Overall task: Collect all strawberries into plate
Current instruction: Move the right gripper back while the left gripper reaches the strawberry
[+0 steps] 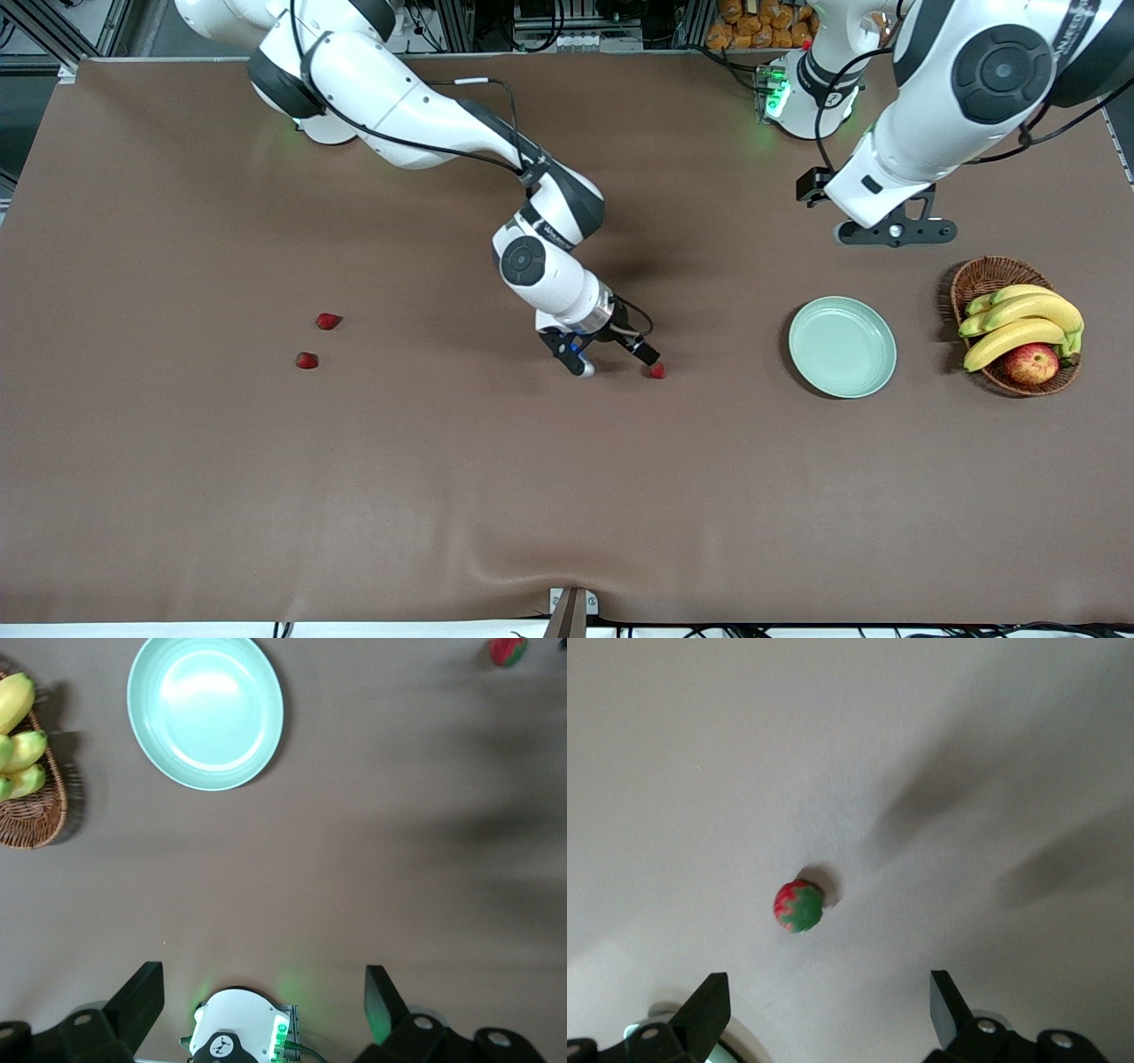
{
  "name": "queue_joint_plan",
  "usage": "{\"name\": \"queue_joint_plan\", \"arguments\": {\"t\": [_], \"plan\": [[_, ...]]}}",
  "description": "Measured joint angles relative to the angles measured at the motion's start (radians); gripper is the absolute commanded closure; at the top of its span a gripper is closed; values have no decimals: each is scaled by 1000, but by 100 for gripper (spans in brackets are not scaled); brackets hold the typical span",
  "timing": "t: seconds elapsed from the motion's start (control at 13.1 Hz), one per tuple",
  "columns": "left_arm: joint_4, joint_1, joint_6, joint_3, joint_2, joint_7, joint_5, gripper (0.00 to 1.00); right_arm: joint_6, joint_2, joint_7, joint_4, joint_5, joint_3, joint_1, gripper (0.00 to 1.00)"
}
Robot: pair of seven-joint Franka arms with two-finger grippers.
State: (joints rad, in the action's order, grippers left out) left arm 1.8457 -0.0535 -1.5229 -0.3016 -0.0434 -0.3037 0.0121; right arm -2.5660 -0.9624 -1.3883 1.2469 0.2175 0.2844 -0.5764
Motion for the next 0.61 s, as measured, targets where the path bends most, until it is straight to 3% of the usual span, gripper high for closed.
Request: {"name": "queue_joint_plan", "arguments": {"t": [0.31,0.61], "plan": [[13,-12,-100,-59,51,-135,0,0,211,79,56,-4,-1,-2,149,0],[14,-48,-271,-70,177,-302,6,0,469,131,239,-7,-7,-5,304,0]]}}
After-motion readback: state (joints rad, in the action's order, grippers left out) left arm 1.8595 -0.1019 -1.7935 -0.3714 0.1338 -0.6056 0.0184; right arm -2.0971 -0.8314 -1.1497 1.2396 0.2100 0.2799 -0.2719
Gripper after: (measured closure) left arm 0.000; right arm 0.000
